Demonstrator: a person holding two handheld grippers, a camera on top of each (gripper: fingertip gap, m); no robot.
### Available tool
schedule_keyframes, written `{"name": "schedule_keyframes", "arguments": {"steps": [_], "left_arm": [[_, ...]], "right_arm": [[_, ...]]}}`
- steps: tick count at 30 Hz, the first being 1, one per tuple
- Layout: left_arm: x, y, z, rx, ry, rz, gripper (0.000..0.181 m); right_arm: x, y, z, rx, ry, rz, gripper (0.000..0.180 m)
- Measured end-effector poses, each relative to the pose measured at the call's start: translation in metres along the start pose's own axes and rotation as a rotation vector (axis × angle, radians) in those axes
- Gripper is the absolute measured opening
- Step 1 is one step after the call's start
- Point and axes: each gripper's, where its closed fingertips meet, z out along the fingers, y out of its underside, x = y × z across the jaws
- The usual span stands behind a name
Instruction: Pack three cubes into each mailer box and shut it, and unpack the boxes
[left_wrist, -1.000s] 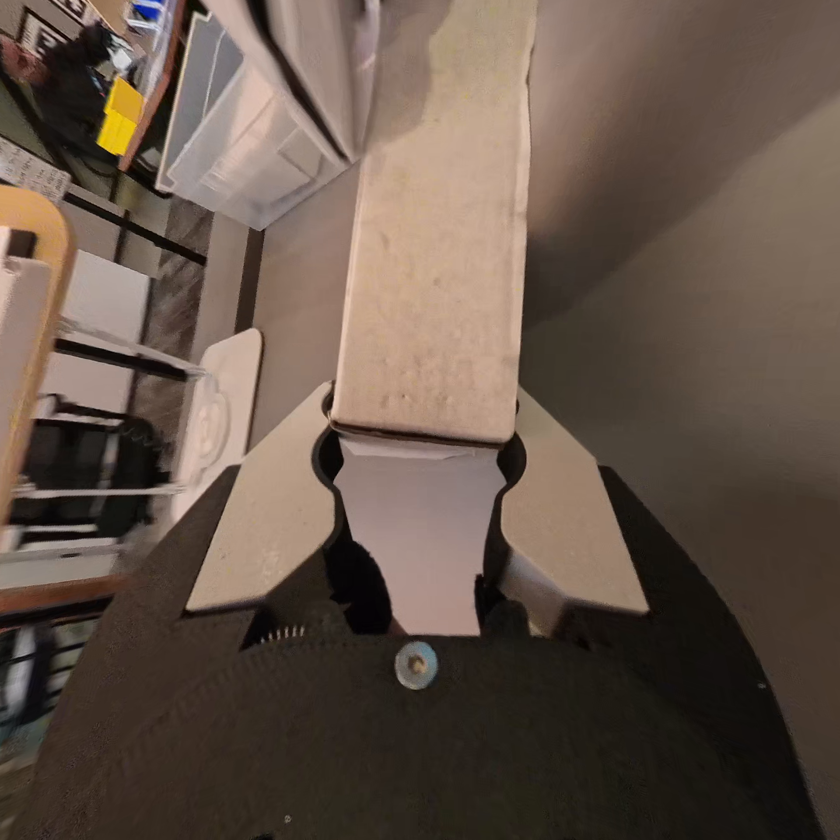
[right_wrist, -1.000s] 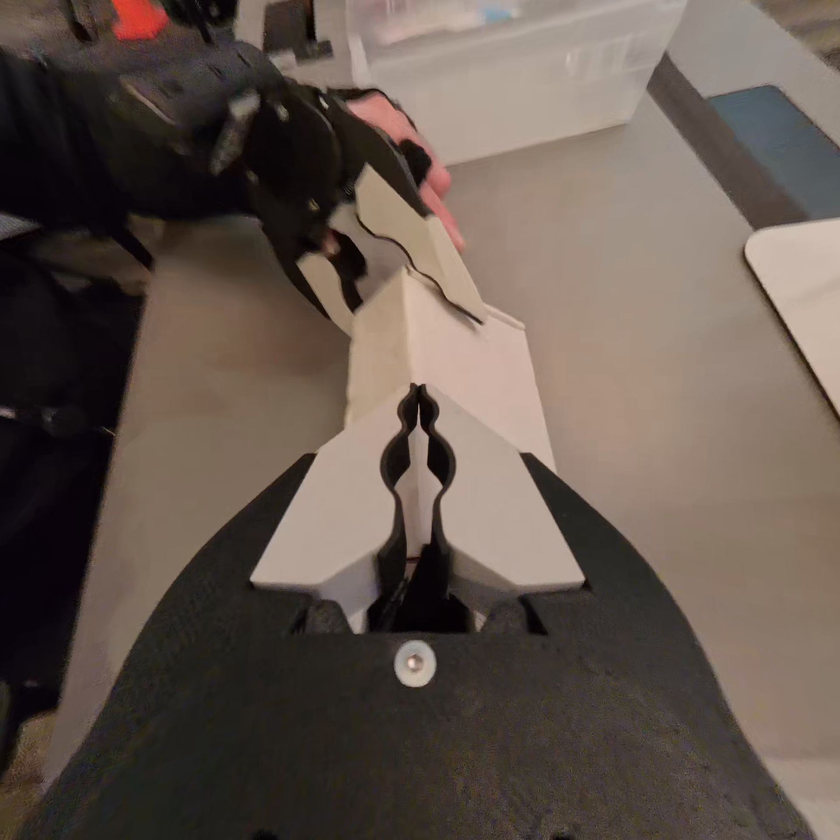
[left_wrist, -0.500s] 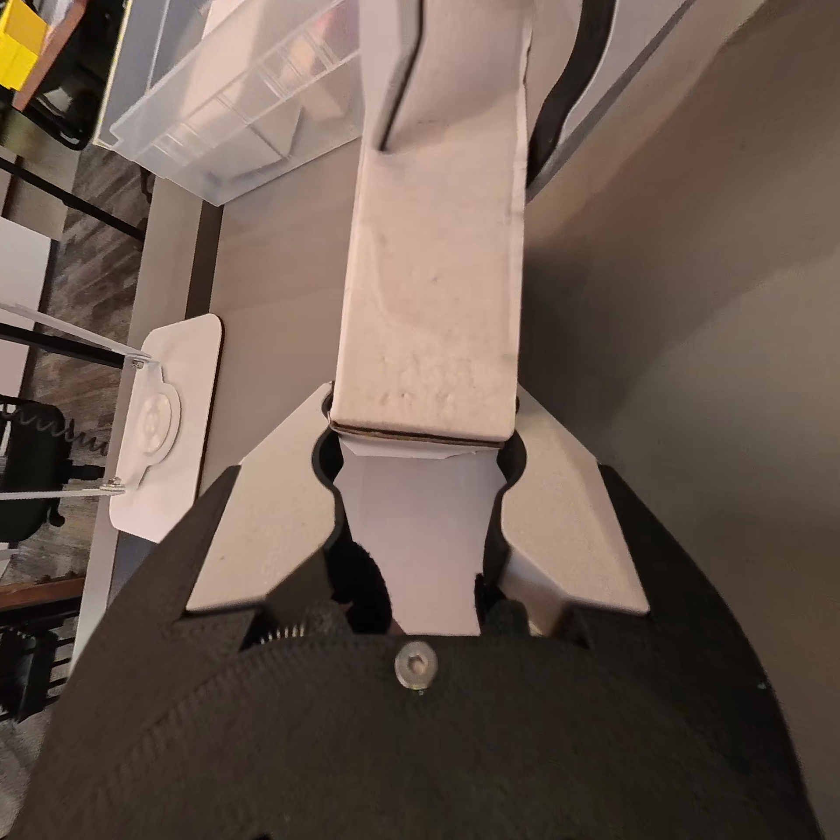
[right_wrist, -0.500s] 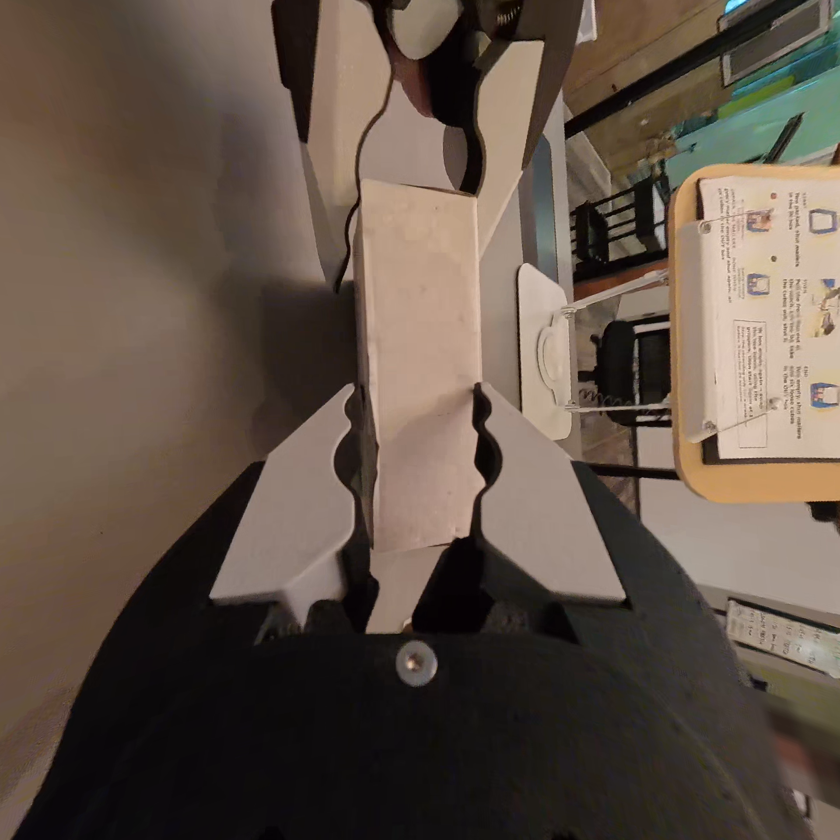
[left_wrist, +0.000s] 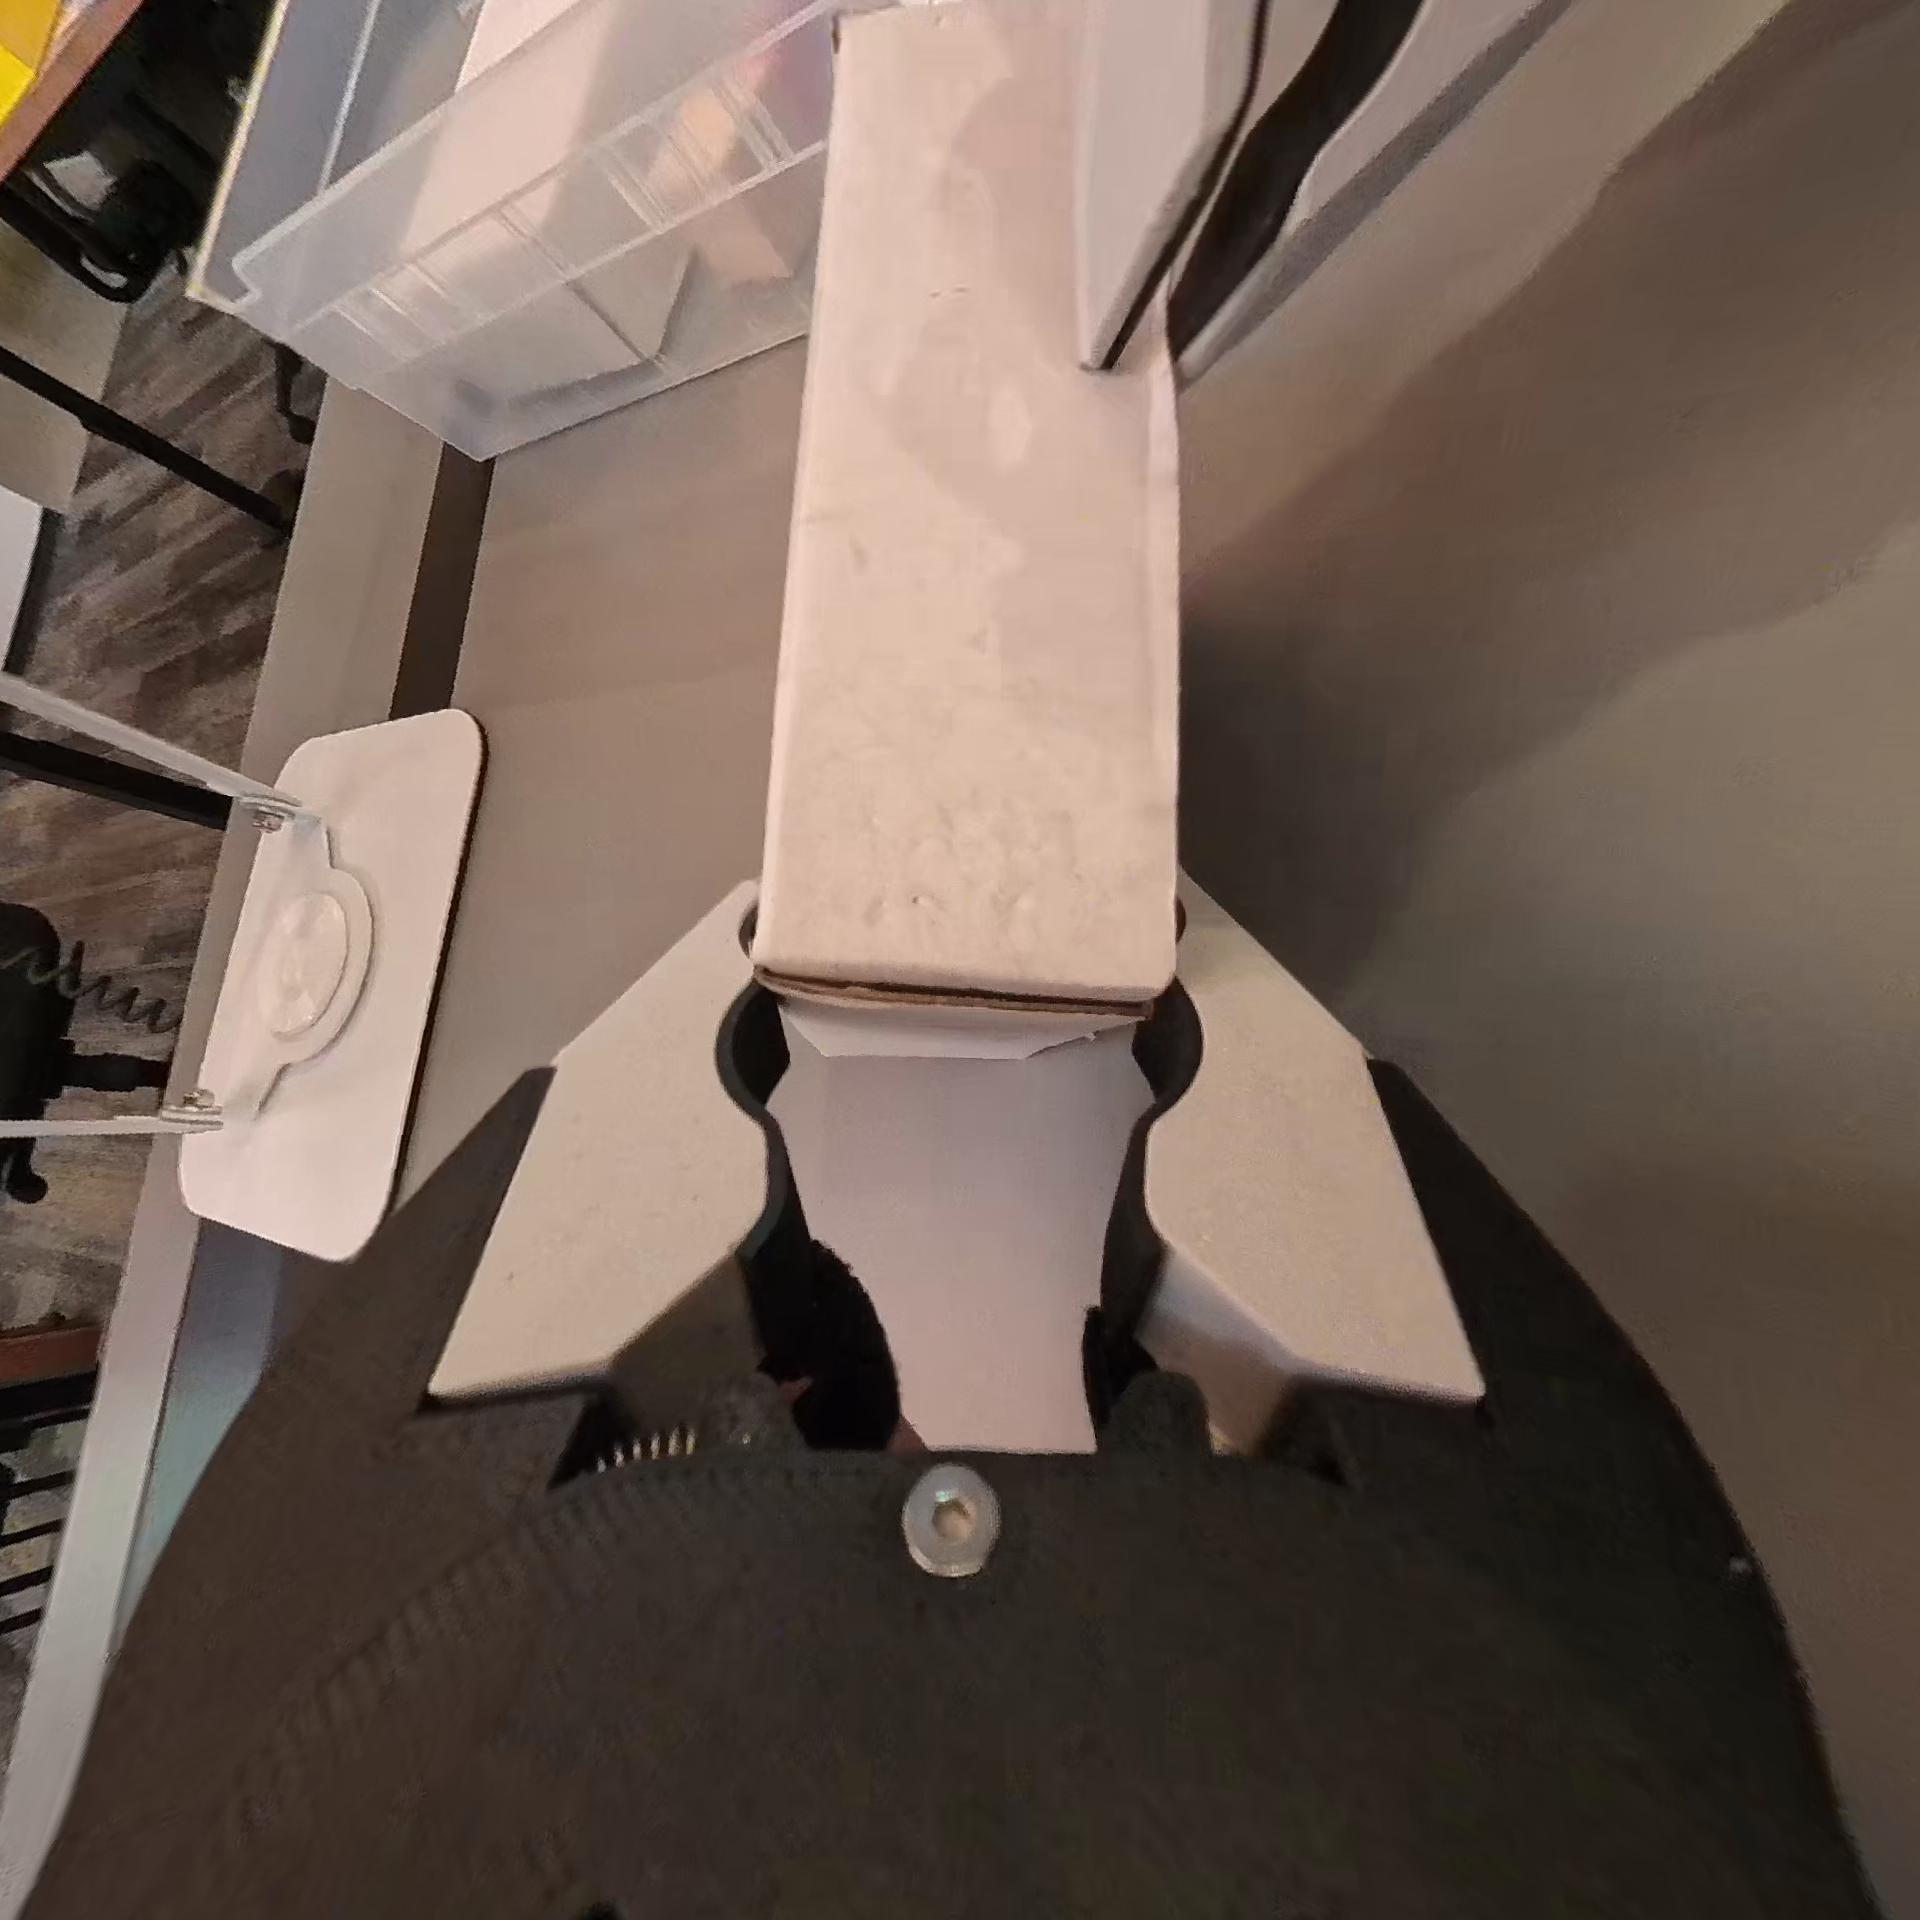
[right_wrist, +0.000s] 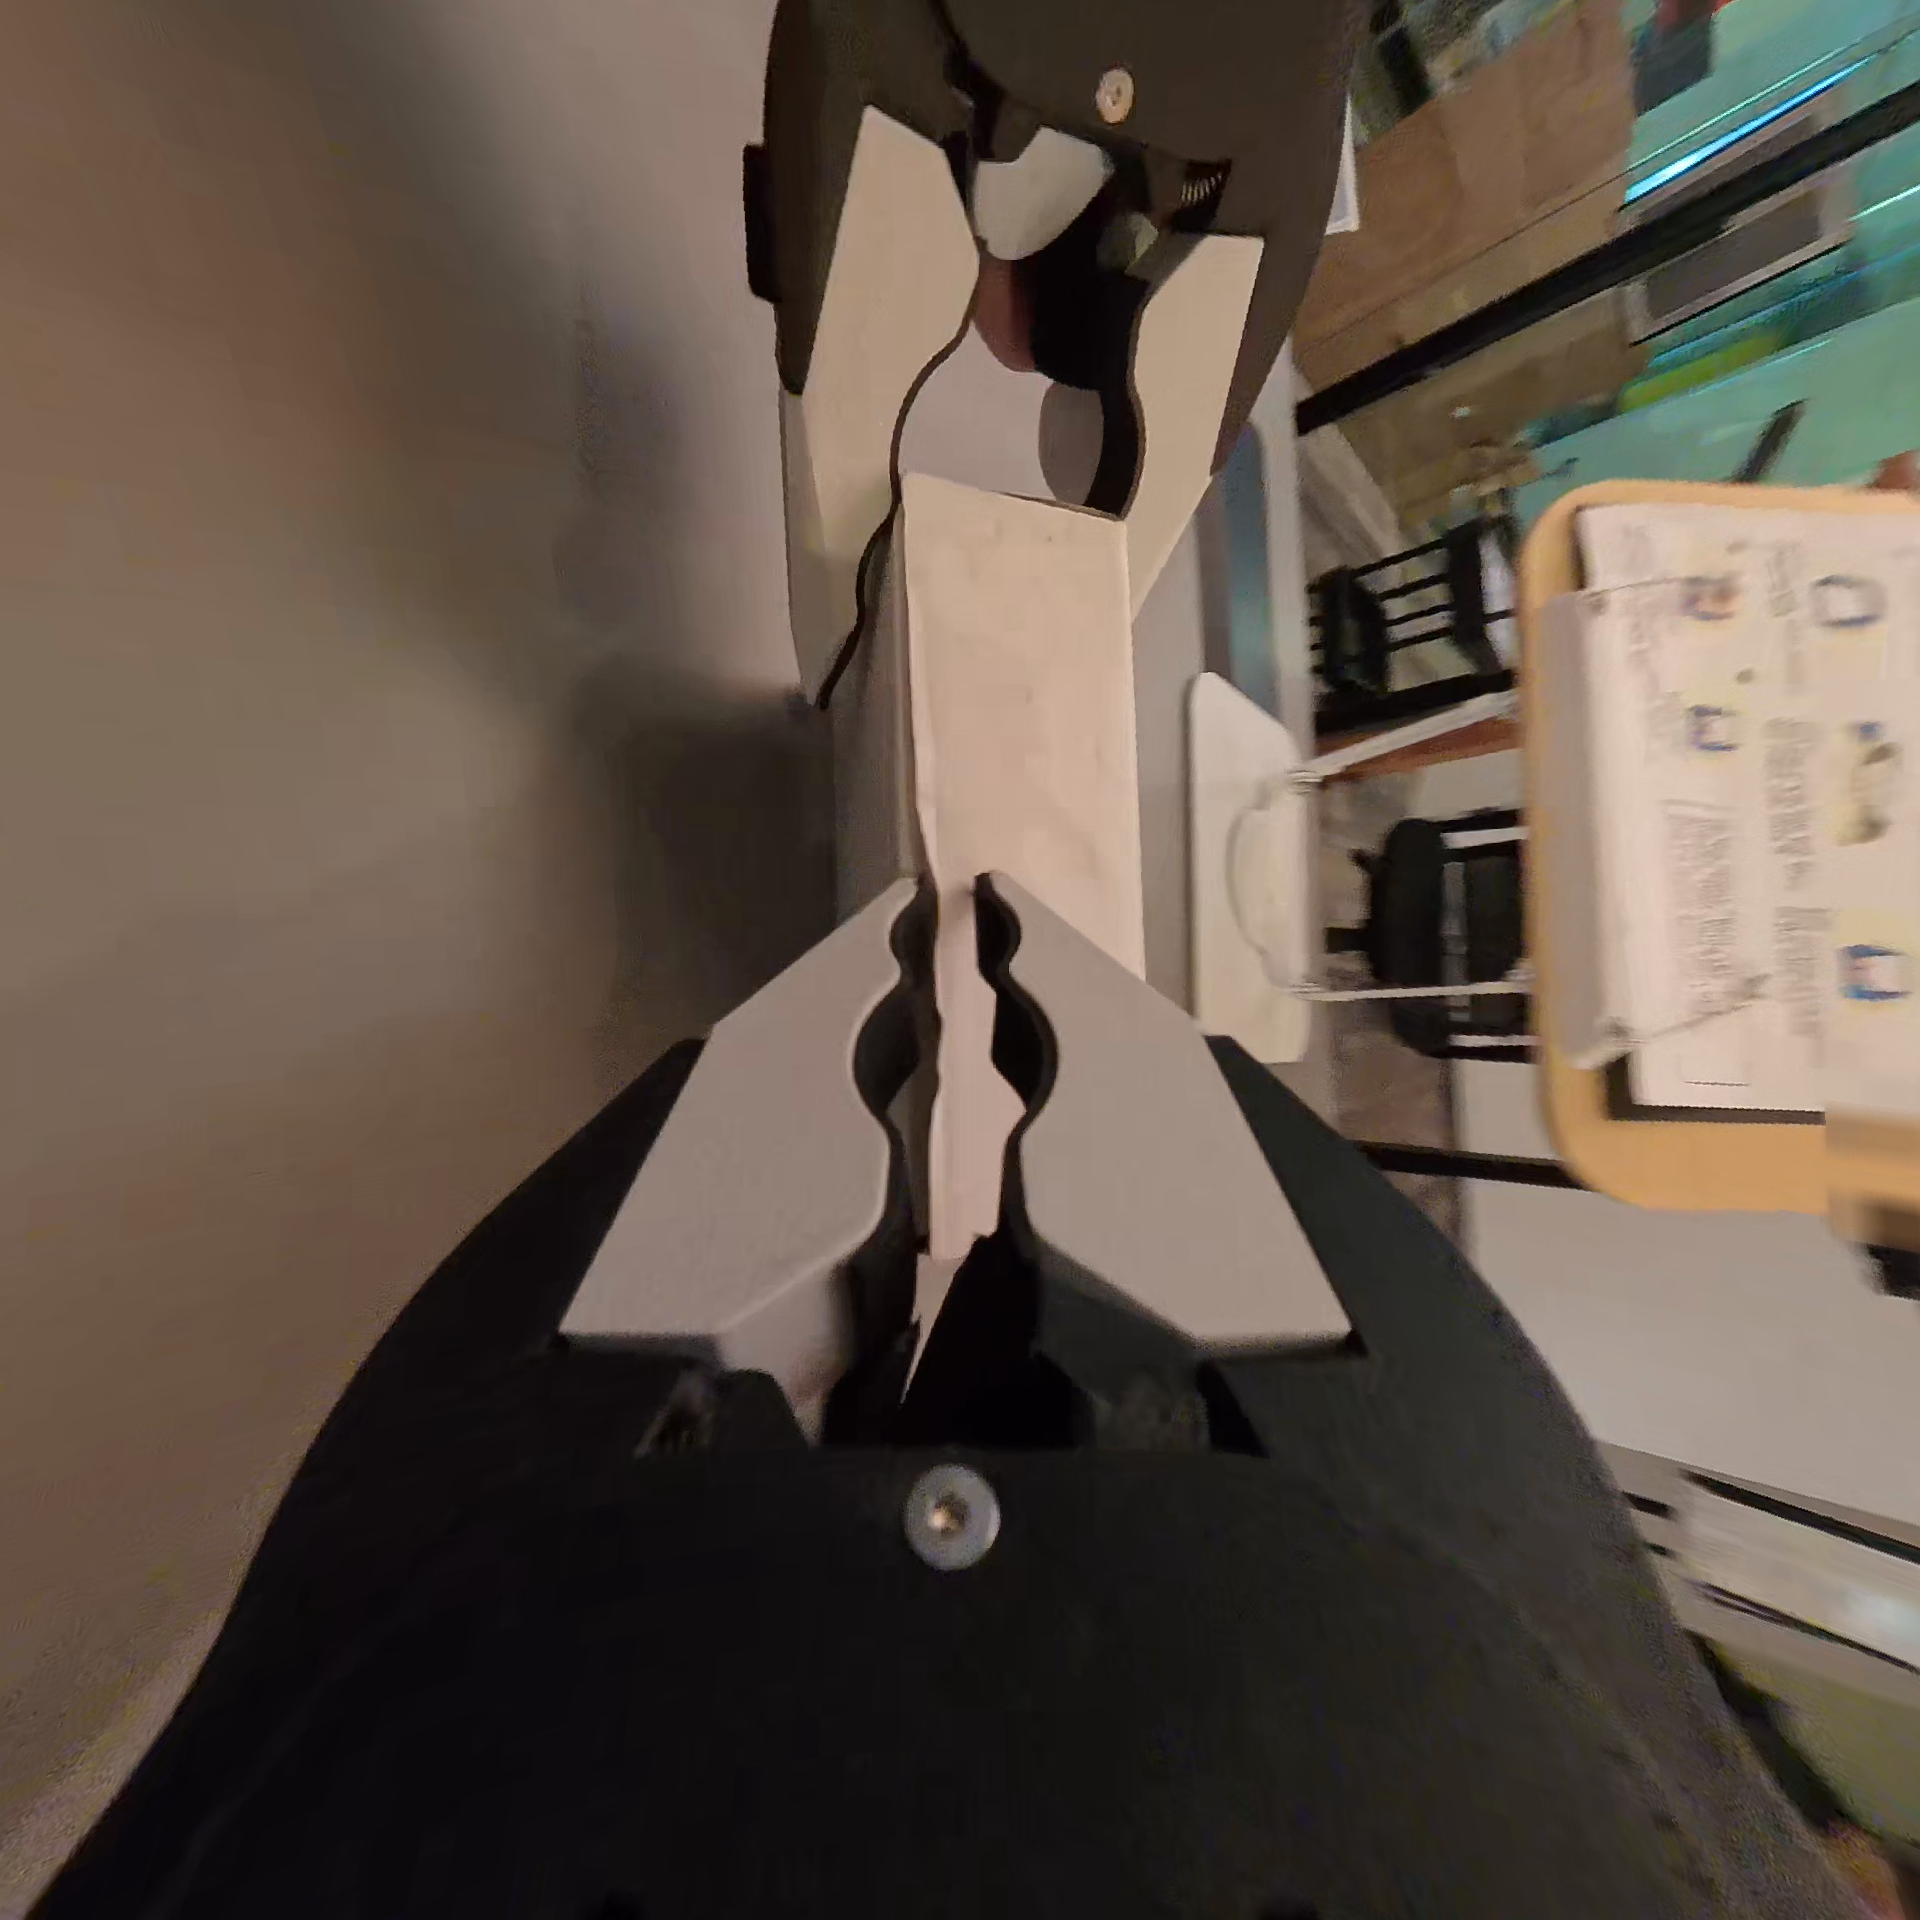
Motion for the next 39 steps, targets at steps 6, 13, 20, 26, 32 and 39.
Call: {"name": "schedule_keyframes", "arguments": {"steps": [6, 13, 20, 26, 32, 39], "left_arm": [[-0.001, 0.002, -0.001, -0.008, -0.012, 0.022, 0.066], [-0.002, 0.004, -0.002, -0.038, -0.026, 0.044, 0.066], [-0.002, 0.001, 0.001, -0.061, -0.018, 0.072, 0.065], [-0.001, -0.003, 0.007, -0.091, -0.027, 0.117, 0.066], [-0.001, -0.003, 0.009, -0.098, -0.058, 0.167, 0.066], [0.006, -0.003, 0.007, -0.101, -0.113, 0.231, 0.067]], "right_arm": [[0.004, -0.008, -0.005, 0.087, 0.128, 0.052, 0.0], [0.007, -0.013, -0.007, 0.183, 0.092, 0.213, 0.0], [0.008, -0.01, -0.011, 0.254, 0.002, 0.39, 0.0], [0.036, -0.006, -0.026, 0.318, 0.037, 0.544, 0.0], [0.073, 0.002, -0.017, 0.112, 0.198, 0.401, 0.0], [0.073, 0.012, -0.003, 0.006, 0.077, 0.332, 0.0]]}}
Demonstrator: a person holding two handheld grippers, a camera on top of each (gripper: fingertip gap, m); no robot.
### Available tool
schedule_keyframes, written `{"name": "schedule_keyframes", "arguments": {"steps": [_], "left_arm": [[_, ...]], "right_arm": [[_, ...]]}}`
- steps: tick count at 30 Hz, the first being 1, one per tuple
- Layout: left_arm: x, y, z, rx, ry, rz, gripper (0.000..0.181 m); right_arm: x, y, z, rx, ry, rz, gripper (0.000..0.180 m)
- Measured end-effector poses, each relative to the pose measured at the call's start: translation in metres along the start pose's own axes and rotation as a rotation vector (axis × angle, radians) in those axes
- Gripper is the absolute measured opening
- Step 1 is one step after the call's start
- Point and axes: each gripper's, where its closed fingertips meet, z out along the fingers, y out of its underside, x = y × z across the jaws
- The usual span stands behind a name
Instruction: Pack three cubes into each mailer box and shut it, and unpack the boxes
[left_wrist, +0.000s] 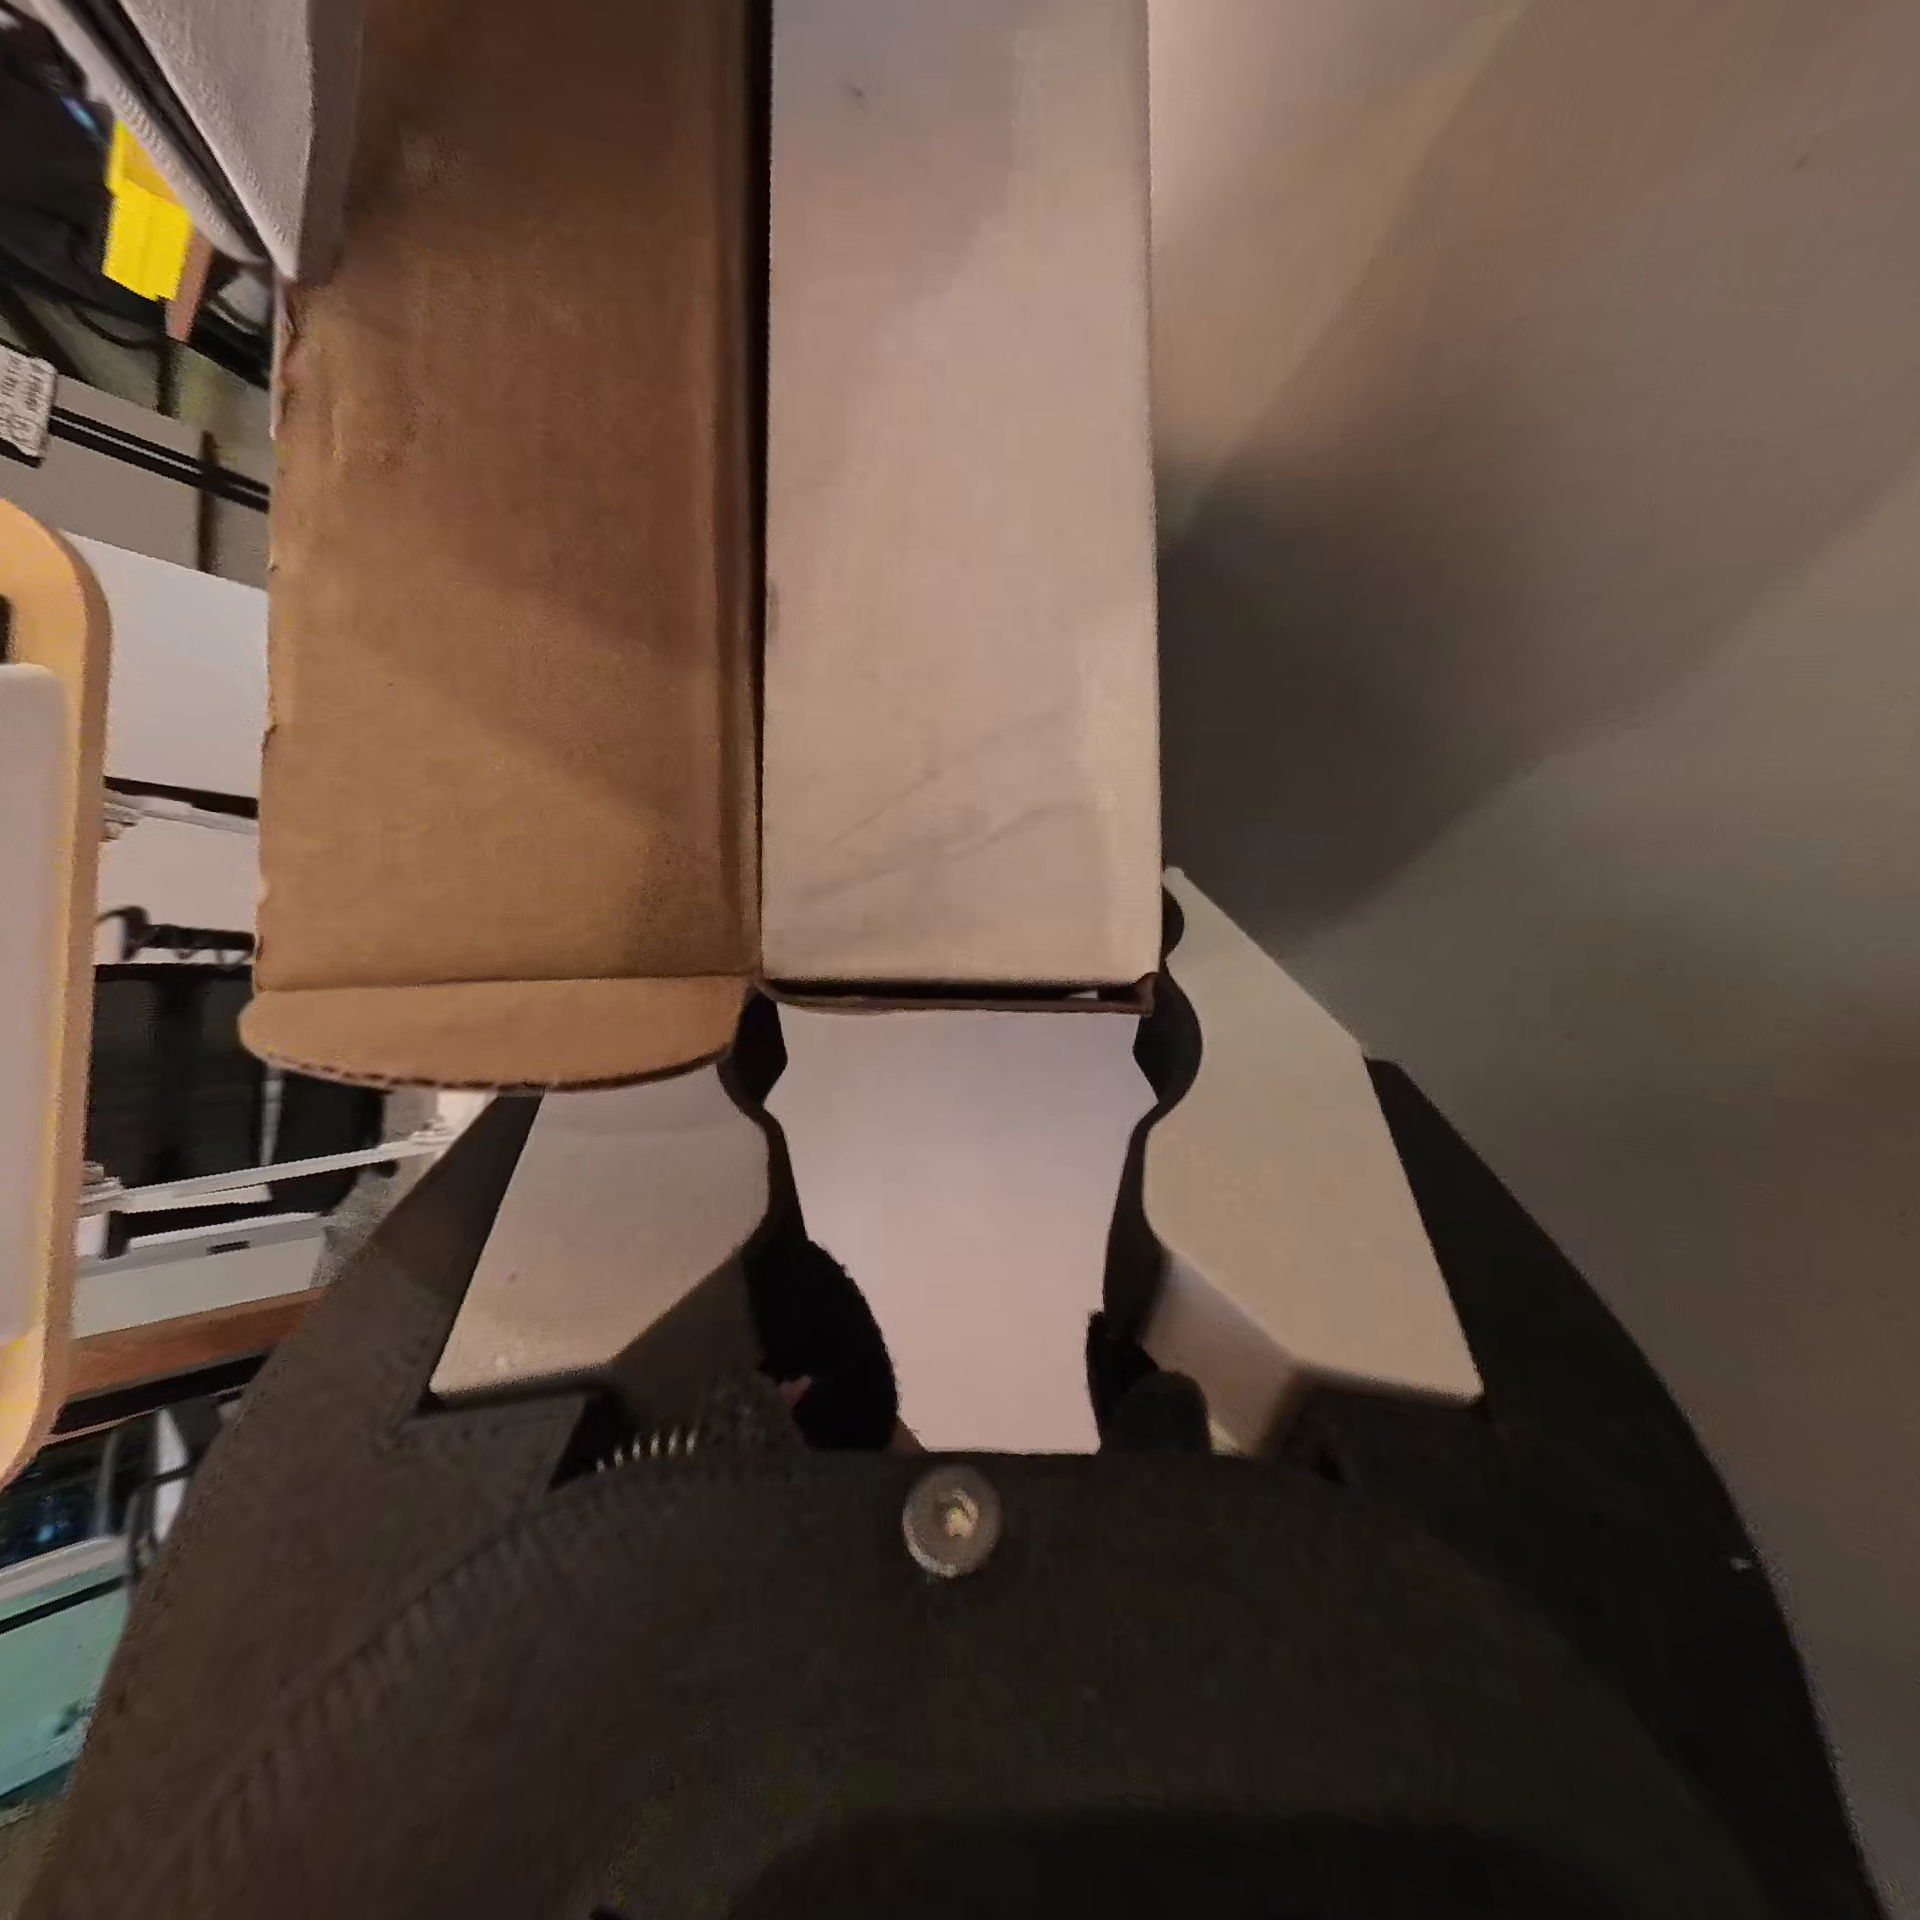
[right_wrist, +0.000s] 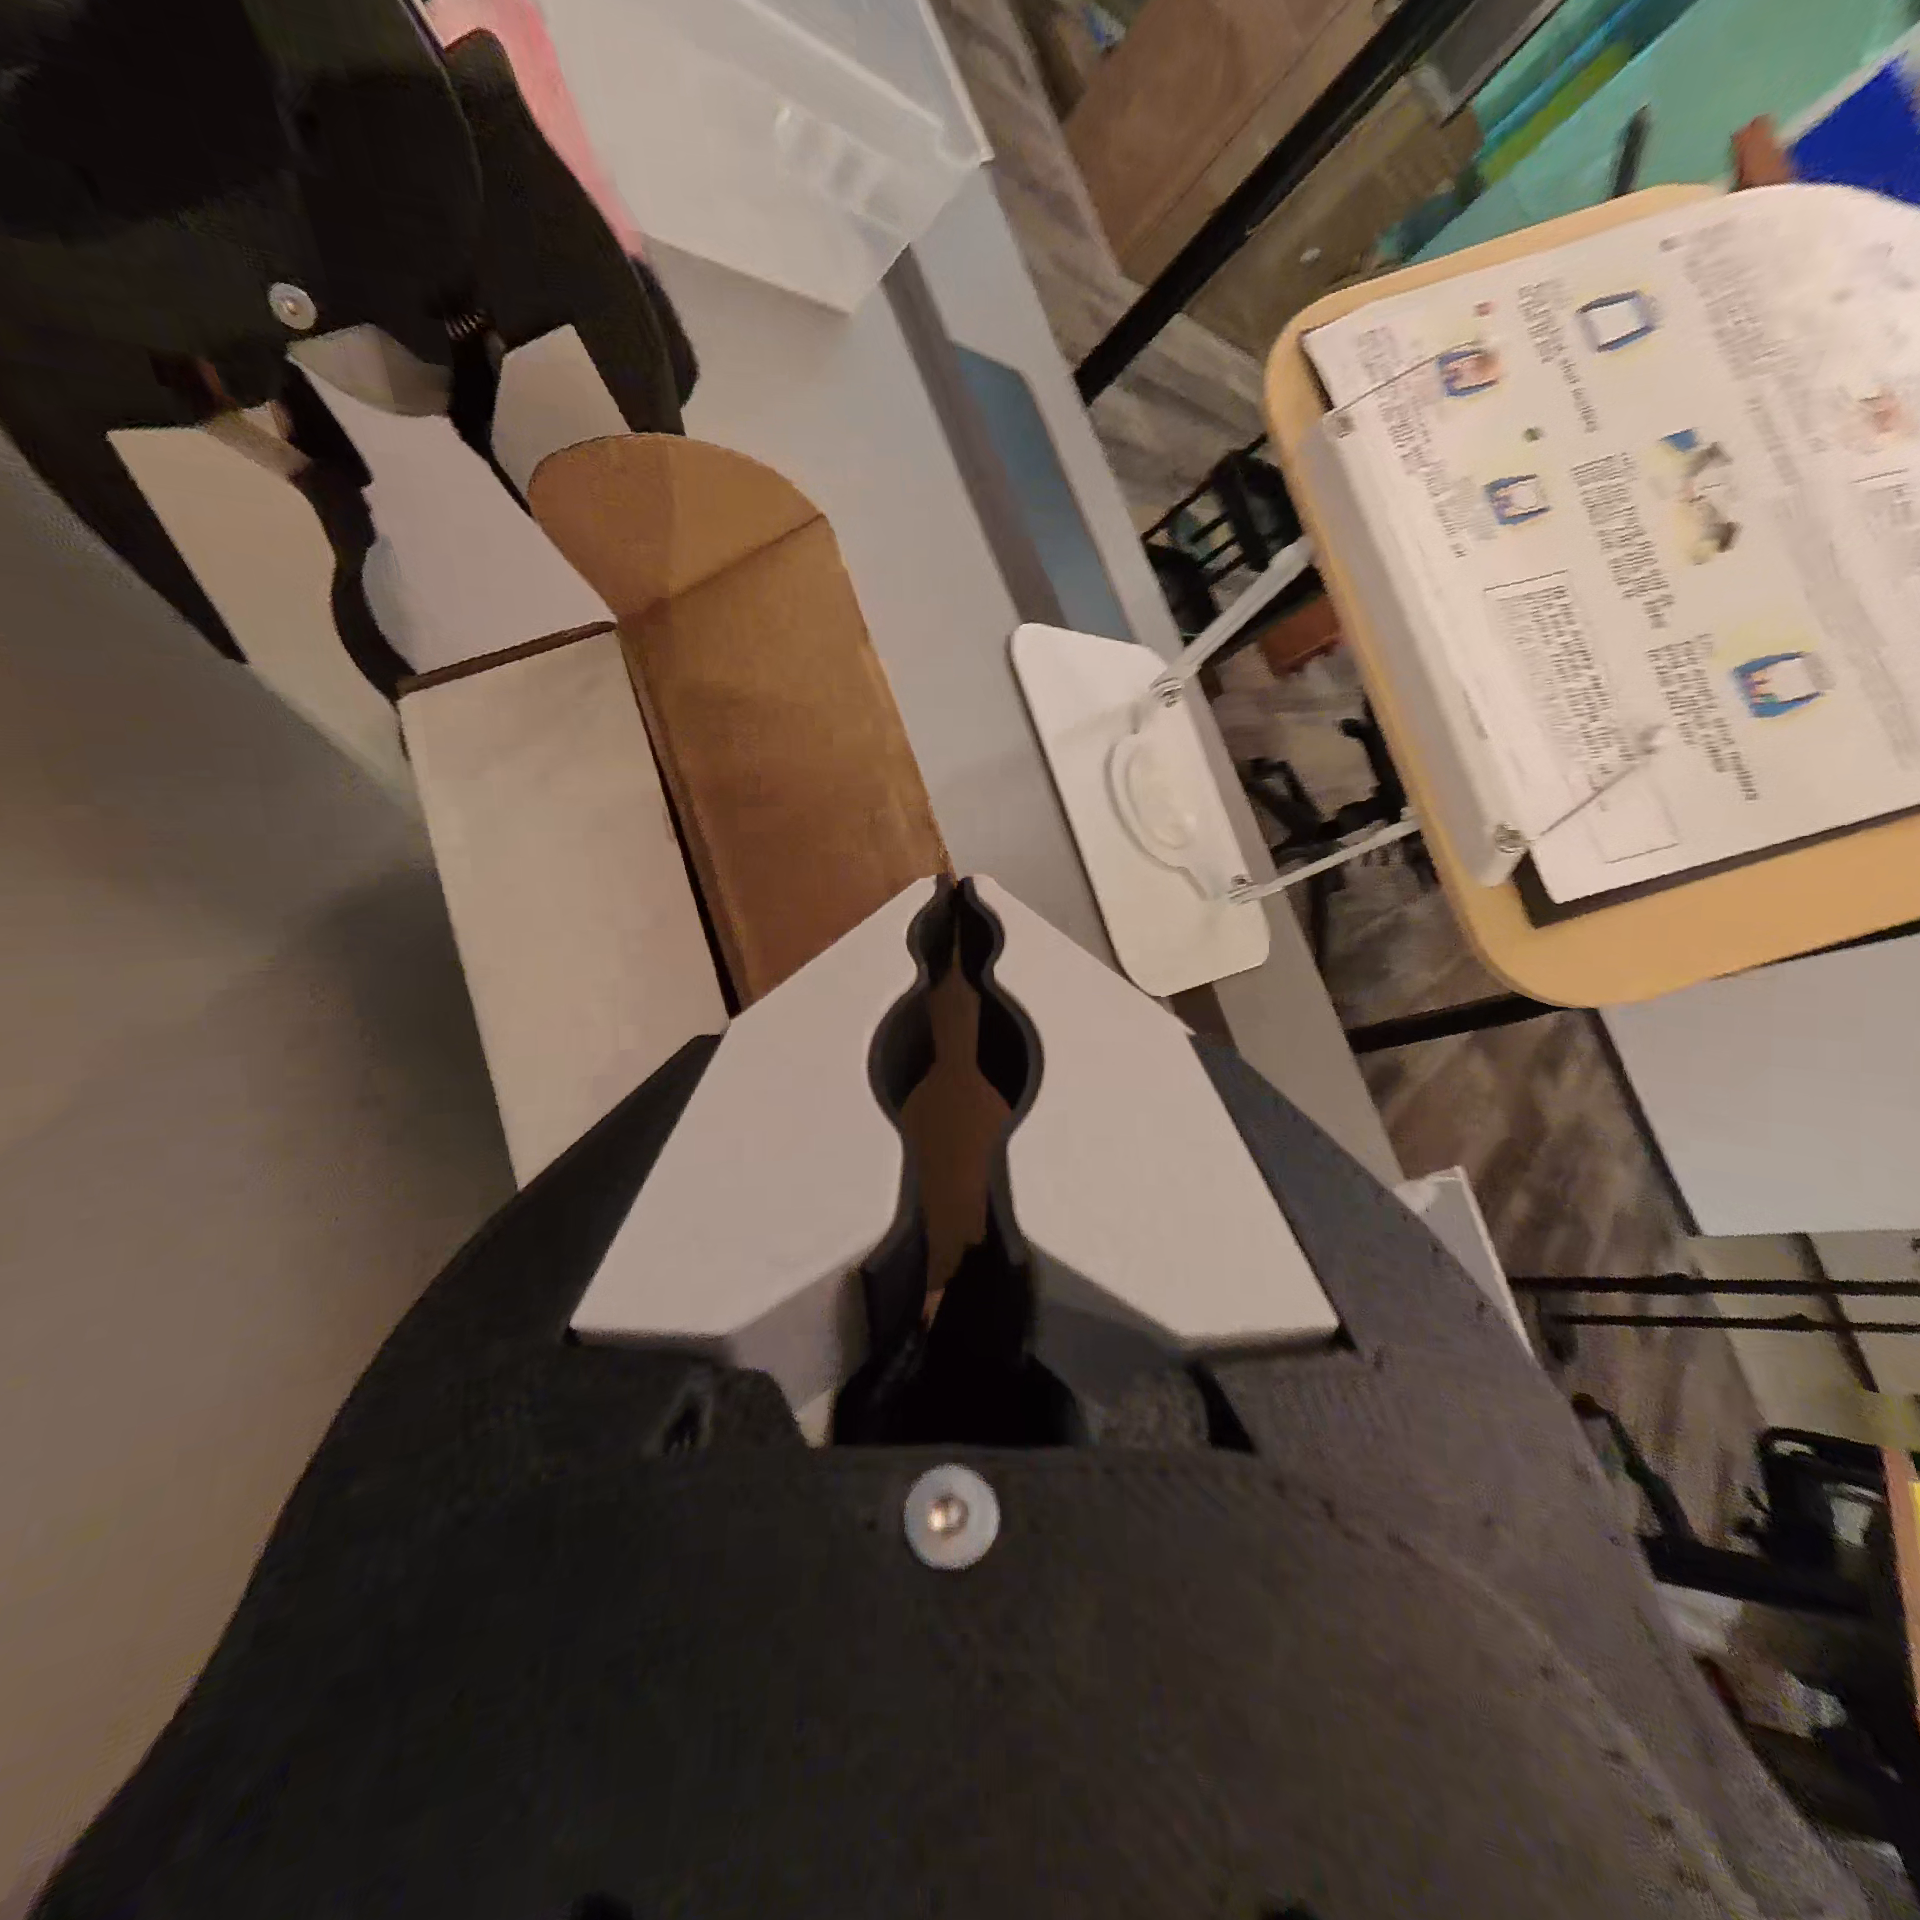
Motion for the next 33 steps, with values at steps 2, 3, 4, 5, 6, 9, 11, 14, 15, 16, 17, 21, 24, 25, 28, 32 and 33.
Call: {"name": "schedule_keyframes", "arguments": {"steps": [2, 3, 4, 5, 6, 9, 11, 14, 15, 16, 17, 21, 24, 25, 28, 32, 33], "left_arm": [[0.001, -0.001, -0.001, 0.003, -0.032, 0.021, 0.068], [0.001, 0.0, -0.002, 0.004, -0.049, 0.035, 0.069], [0.003, 0.001, -0.003, 0.007, -0.063, 0.043, 0.069], [0.006, 0.0, -0.004, 0.023, -0.061, 0.036, 0.07], [0.01, -0.003, -0.006, 0.05, -0.044, 0.015, 0.07], [0.018, -0.005, -0.016, 0.152, 0.022, -0.102, 0.072], [0.02, -0.002, -0.021, 0.206, 0.05, -0.178, 0.073], [0.024, -0.016, -0.04, 0.353, 0.148, -0.346, 0.075], [0.02, -0.016, -0.045, 0.379, 0.151, -0.388, 0.077], [0.014, -0.012, -0.048, 0.378, 0.124, -0.415, 0.076], [0.011, -0.008, -0.049, 0.372, 0.107, -0.431, 0.072], [0.014, 0.003, -0.035, 0.299, 0.015, -0.426, 0.054], [0.014, 0.006, -0.03, 0.266, -0.012, -0.413, 0.051], [0.013, 0.007, -0.03, 0.262, -0.026, -0.4, 0.049], [0.012, 0.007, -0.032, 0.272, -0.048, -0.387, 0.047], [0.011, 0.009, -0.031, 0.256, -0.084, -0.348, 0.039], [0.013, 0.01, -0.03, 0.253, -0.077, -0.343, 0.035]], "right_arm": [[-0.003, -0.001, -0.004, -0.013, -0.043, 0.018, 0.0], [-0.006, -0.002, -0.006, -0.011, -0.064, 0.041, 0.0], [-0.009, -0.004, -0.008, -0.002, -0.086, 0.066, 0.0], [-0.013, -0.005, -0.011, 0.008, -0.104, 0.093, 0.0], [-0.016, -0.006, -0.013, 0.014, -0.118, 0.11, 0.0], [-0.03, -0.009, -0.021, 0.03, -0.145, 0.116, 0.0], [-0.042, -0.014, -0.026, 0.049, -0.189, 0.136, 0.0], [-0.054, -0.011, -0.025, 0.012, -0.188, 0.114, 0.0], [-0.059, -0.011, -0.024, 0.013, -0.198, 0.115, 0.0], [-0.062, -0.012, -0.024, 0.018, -0.21, 0.127, 0.0], [-0.066, -0.012, -0.023, 0.016, -0.218, 0.134, 0.0], [-0.073, -0.016, -0.021, 0.022, -0.233, 0.145, 0.0], [-0.074, -0.014, -0.017, 0.017, -0.238, 0.14, 0.0], [-0.073, -0.013, -0.017, 0.02, -0.242, 0.148, 0.0], [-0.068, -0.015, -0.019, 0.052, -0.255, 0.199, 0.0], [-0.062, -0.016, -0.021, 0.06, -0.256, 0.212, 0.0], [-0.06, -0.017, -0.022, 0.066, -0.256, 0.219, 0.0]]}}
